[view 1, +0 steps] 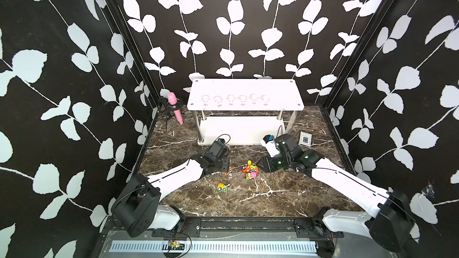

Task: Organize plastic toys on shelves
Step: Adjust the plastic toy at the center of the board.

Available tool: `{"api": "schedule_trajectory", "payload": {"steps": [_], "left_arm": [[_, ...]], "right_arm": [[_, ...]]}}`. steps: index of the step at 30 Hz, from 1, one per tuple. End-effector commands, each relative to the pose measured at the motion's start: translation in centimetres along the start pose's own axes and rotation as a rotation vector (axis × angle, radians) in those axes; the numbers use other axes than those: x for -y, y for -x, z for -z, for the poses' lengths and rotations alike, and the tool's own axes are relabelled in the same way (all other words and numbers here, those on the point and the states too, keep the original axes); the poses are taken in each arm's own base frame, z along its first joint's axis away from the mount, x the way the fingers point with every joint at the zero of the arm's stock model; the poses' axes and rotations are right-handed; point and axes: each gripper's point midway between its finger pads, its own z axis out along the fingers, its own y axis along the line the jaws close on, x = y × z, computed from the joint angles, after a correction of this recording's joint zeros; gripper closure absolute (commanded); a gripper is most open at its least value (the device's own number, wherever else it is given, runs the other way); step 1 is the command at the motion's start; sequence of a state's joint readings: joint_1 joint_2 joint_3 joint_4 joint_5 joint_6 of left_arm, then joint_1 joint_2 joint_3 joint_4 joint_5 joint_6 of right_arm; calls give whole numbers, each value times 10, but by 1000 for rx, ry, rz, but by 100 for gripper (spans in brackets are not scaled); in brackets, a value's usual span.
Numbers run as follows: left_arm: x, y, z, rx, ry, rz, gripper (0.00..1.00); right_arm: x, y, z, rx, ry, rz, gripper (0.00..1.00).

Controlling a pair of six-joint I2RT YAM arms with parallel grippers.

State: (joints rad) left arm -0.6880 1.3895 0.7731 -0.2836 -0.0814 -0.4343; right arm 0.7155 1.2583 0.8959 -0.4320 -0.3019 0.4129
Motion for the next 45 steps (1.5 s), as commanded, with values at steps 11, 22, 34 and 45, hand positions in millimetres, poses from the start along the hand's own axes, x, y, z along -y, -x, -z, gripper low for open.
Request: {"api": "schedule_trajectory", "payload": {"steps": [11,22,34,45], "left_arm": [[9,42,-34,23,-29,-85,24],[10,29,-58,-62,-67,-110,11],[7,-1,-63,-120,-88,-64,37],[8,-19,-54,-128,-131,20,46]], "right_arm": [[-23,-2,-44,24,6,61,49],[-27,-6,-47,17,14,58,49],[-30,-9,-53,-5,23,63,49],[-32,-13,-62,-26,20,70,49]]}}
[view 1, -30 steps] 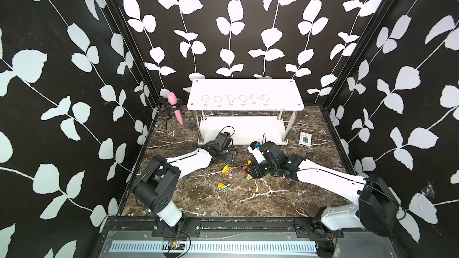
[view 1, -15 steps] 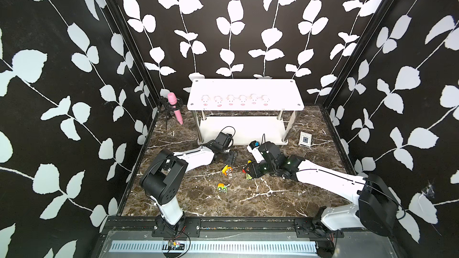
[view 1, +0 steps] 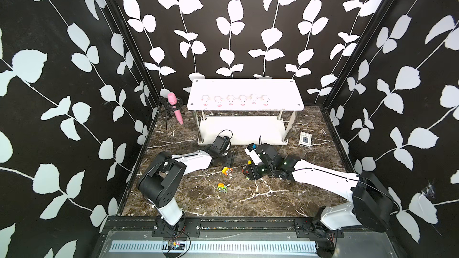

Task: Organize plastic toys on shelves
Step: Adjust the plastic toy at the center of the board.

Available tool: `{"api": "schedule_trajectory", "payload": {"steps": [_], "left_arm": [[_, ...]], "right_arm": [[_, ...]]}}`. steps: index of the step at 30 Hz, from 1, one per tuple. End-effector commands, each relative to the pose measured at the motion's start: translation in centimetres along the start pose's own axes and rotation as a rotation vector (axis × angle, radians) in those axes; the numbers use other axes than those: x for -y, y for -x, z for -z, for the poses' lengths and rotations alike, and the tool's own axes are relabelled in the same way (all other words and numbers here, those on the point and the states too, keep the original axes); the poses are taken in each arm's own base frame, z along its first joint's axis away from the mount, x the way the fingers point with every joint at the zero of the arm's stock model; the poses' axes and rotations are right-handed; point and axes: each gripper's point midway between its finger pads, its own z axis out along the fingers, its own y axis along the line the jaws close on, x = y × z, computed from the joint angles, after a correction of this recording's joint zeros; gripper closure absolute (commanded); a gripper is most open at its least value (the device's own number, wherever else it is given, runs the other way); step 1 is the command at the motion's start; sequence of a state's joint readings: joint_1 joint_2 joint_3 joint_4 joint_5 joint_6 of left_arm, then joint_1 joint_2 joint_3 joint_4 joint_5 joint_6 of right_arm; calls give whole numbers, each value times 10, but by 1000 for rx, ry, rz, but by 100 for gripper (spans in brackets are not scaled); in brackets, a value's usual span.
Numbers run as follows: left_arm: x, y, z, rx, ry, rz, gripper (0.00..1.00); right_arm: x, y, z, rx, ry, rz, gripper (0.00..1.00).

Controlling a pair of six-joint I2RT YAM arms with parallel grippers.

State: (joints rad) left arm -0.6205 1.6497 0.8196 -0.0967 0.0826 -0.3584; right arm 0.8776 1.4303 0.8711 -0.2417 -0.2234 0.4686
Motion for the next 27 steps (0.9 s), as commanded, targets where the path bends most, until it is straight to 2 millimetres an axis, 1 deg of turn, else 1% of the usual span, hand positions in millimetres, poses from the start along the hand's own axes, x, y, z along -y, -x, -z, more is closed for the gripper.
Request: {"api": "schedule_trajectory", "payload": {"steps": [1,6,10,16,19,22,24,27], "left_arm": [[1,-23,5,-60,-27,47,46],[5,-30,12,-77,-59,83,46],[11,-28,21,-72,-84,98,39],[4,-9,42,-21,-19,64,24],[-1,0,49,-2,17,56,23],[-11,7,50,12,48,80,31],[-15,10,46,12,51,101,40],[-13,14,36,-4,36,100,51]], "right_arm": [[-4,5,-4,18,6,5,49],[0,3,-10,10,-13,-6,49],[-5,5,-16,12,8,-6,49],[-18,9,-26,9,51,3,50],[-23,11,-32,7,69,7,53],[-32,14,-38,10,96,14,60],[-40,18,-39,28,119,19,67],[-45,18,-53,22,135,9,77]]}}
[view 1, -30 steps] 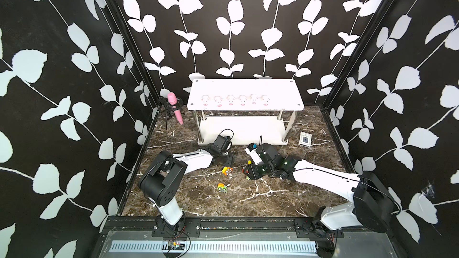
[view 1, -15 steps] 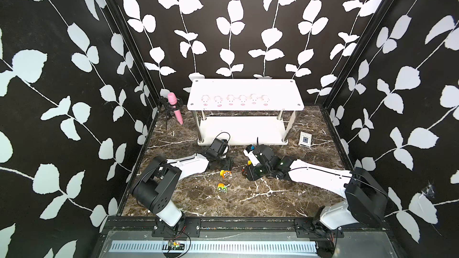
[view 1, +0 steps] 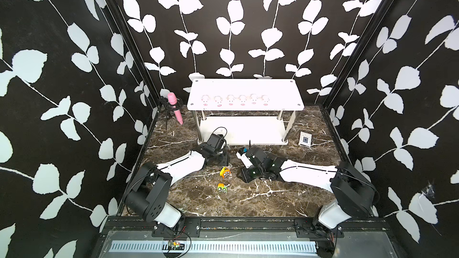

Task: Organize plastic toys on shelves
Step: Adjust the plastic toy at the center of the board.

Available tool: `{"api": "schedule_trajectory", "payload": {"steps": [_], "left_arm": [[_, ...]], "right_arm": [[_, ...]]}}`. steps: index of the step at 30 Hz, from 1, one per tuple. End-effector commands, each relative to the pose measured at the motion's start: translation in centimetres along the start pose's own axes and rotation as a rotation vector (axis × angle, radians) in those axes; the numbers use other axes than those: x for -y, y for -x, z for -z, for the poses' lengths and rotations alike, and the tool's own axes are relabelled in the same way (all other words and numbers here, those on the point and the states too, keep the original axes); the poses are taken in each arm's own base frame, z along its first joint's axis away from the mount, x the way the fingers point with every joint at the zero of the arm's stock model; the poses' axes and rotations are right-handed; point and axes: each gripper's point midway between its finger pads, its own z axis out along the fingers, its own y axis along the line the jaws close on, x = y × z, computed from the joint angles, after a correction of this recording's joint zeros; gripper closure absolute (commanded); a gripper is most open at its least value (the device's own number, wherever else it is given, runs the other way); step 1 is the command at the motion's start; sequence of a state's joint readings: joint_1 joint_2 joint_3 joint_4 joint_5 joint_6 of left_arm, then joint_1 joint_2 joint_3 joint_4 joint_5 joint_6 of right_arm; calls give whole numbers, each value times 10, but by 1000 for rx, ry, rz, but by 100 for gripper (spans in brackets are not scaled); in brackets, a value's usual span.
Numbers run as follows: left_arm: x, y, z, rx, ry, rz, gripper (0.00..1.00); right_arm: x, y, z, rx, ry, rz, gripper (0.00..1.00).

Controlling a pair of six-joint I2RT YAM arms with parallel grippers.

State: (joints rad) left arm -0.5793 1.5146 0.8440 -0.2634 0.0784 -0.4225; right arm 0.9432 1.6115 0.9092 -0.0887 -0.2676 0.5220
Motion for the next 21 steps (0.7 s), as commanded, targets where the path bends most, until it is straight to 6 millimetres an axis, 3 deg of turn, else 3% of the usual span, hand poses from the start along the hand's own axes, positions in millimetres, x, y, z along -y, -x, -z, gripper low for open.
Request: {"api": "schedule_trajectory", "payload": {"steps": [1,7,14,21], "left_arm": [[0,6,-8,-20,1,0,53],[0,8,-24,-35,5,10,57],[-3,2,-36,-69,18,0,58],[-8,-13,-38,-92,19,10,61]], "right_arm": [[-21,22,-10,56,61,14,78],[-32,29,-29,55,76,4,86],[-36,38,-41,70,77,2,89],[-22,44,-47,71,-8,-11,91]]}}
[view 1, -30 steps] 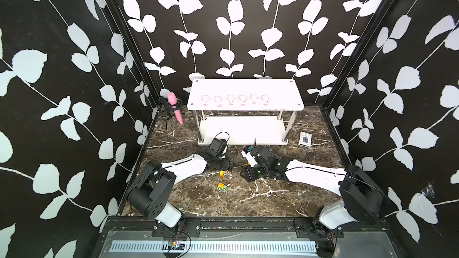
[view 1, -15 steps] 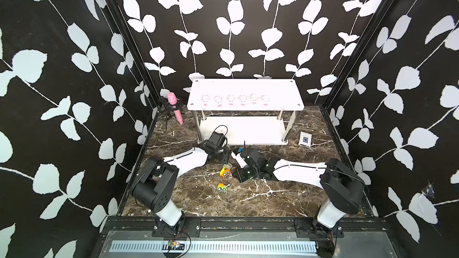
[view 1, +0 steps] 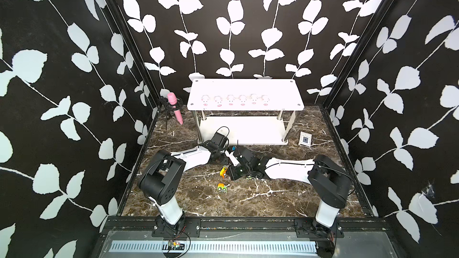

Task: Organize plastic toys on shelves
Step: Adjust the plastic toy at the center of the board.

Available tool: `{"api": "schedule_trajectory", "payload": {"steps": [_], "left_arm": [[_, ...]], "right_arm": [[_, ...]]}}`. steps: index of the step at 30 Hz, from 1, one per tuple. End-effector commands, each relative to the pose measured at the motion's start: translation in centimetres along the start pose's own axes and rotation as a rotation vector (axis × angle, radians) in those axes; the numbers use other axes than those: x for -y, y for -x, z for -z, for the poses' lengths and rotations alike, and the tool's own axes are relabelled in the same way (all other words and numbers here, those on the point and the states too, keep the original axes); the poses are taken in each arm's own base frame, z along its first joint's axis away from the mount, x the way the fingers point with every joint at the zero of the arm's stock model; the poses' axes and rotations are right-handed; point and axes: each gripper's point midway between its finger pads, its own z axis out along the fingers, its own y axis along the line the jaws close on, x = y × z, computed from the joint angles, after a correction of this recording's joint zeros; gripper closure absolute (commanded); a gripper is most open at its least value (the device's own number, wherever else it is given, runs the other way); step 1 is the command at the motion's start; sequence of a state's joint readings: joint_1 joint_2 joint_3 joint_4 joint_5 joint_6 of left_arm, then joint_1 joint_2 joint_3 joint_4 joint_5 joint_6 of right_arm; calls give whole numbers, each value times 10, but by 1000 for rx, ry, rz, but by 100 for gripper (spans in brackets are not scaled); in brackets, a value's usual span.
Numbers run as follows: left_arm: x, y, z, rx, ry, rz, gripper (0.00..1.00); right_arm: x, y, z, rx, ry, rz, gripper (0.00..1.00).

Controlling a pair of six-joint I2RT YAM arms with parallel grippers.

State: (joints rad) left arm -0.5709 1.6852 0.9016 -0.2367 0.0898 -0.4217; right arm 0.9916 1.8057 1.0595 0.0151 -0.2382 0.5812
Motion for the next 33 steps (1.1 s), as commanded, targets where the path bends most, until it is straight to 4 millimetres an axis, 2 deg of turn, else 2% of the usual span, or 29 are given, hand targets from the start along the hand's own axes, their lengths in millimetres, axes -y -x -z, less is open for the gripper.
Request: {"api": "schedule_trajectory", "payload": {"steps": [1,16,22,33], "left_arm": [[-2,-8,0,-9,-8,-1,62],[-4,-20,5,-21,-15,8,71],[-1,-26,7,-31,-40,13,76],[-1,-33,14,-21,-53,24,77]], "right_arm": [[1,13,-5,20,-42,3,91],[37,9,-3,-19,-189,-10,91],[40,15,-6,-8,-182,-24,91],[52,21,-14,-14,-219,-36,91]]}}
